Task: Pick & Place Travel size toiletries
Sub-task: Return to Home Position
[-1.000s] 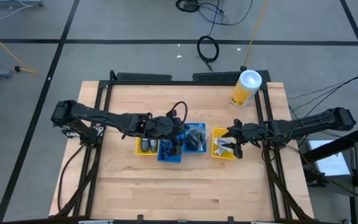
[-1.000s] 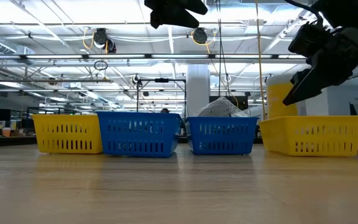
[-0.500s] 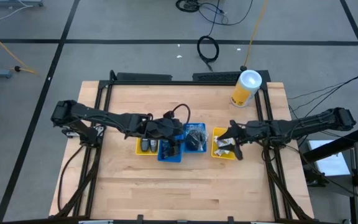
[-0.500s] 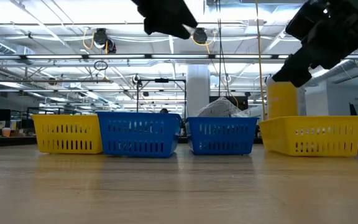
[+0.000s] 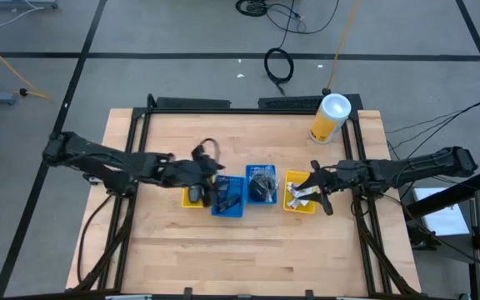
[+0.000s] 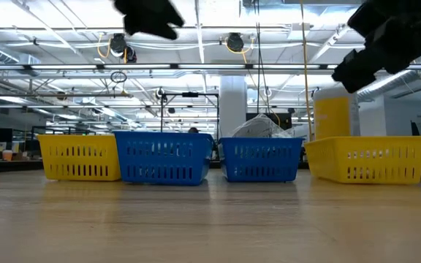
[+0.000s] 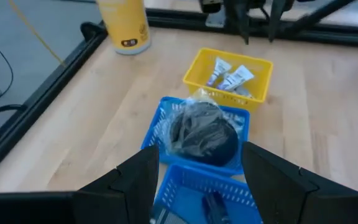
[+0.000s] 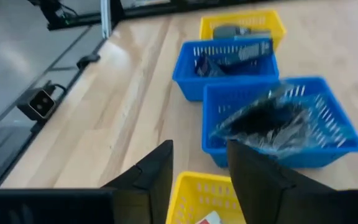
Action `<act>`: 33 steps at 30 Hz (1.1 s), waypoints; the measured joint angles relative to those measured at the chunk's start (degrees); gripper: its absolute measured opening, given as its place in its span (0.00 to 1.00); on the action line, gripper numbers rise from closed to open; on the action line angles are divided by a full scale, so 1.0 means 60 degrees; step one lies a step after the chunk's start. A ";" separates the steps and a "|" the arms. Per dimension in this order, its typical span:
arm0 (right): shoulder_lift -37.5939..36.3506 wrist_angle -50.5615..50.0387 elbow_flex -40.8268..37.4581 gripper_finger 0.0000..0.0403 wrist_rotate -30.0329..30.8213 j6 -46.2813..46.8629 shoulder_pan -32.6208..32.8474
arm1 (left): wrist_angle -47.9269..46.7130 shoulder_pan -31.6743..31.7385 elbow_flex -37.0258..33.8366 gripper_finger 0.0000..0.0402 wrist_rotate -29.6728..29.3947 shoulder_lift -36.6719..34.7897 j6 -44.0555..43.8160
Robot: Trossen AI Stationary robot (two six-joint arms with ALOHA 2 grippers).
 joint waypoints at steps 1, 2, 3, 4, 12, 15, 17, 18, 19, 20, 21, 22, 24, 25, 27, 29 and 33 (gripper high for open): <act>-0.0239 -0.0094 0.0000 0.34 0.0014 -0.0076 0.0000 | 0.0333 -0.0046 -0.0533 0.57 -0.0066 -0.0391 -0.0107; -0.0493 -0.0246 0.0000 0.33 0.0043 -0.0174 0.0000 | 0.0674 -0.0114 -0.1095 0.57 -0.0194 -0.0807 -0.0197; -0.0748 -0.0369 0.0000 0.32 0.0047 -0.0255 0.0000 | 0.1045 -0.0164 -0.1682 0.57 -0.0316 -0.1237 -0.0281; -0.0980 -0.0441 0.0000 0.31 0.0057 -0.0309 0.0000 | 0.1462 -0.0217 -0.2278 0.57 -0.0388 -0.1672 -0.0340; -0.2377 -0.0825 -0.0010 0.26 0.0543 -0.0715 0.0000 | 0.5258 -0.0733 -0.6252 0.57 -0.0307 -0.4541 -0.0653; -0.2851 -0.0422 -0.0382 0.26 0.0569 -0.0747 -0.0004 | 0.5954 -0.0910 -0.7284 0.57 -0.0315 -0.5319 -0.0550; -0.3151 0.0379 -0.0892 0.26 0.0531 -0.0669 -0.0004 | 0.6260 -0.1008 -0.7817 0.57 -0.0448 -0.5755 -0.0584; -0.3295 0.0806 -0.1209 0.26 0.0516 -0.0607 -0.0004 | 0.6364 -0.1055 -0.8075 0.57 -0.0617 -0.5952 -0.0662; -0.3442 0.1234 -0.1543 0.26 0.0516 -0.0533 -0.0004 | 0.6441 -0.1088 -0.8327 0.57 -0.0841 -0.6131 -0.0749; -0.3579 0.1731 -0.1903 0.26 0.0516 -0.0441 -0.0004 | 0.6572 -0.1129 -0.8588 0.57 -0.1067 -0.6292 -0.0851; -0.3683 0.2241 -0.2256 0.26 0.0513 -0.0366 -0.0004 | 0.6759 -0.1148 -0.8837 0.57 -0.1208 -0.6425 -0.0947; -0.3764 0.2764 -0.2590 0.25 0.0513 -0.0305 -0.0004 | 0.6996 -0.1169 -0.9054 0.57 -0.1296 -0.6544 -0.0972; -0.3911 0.3380 -0.3145 0.25 0.0495 -0.0175 -0.0004 | 0.7525 -0.1220 -0.9491 0.57 -0.1299 -0.6789 -0.0887; -0.3944 0.3948 -0.3410 0.25 0.0500 -0.0141 -0.0004 | 0.7744 -0.1253 -0.9716 0.57 -0.1302 -0.6891 -0.0833; -0.4129 0.4151 -0.3603 0.25 0.0509 0.0042 -0.0004 | 0.8333 -0.1280 -1.0161 0.57 -0.1303 -0.7053 -0.0698; -0.4087 0.3862 -0.3603 0.25 0.0469 0.0057 0.0004 | 0.8238 -0.1318 -1.0270 0.57 -0.1334 -0.7171 -0.0586; -0.4147 0.4052 -0.3611 0.25 0.0469 -0.0420 0.0000 | 0.8092 -0.1333 -1.0261 0.57 -0.1418 -0.7177 -0.0328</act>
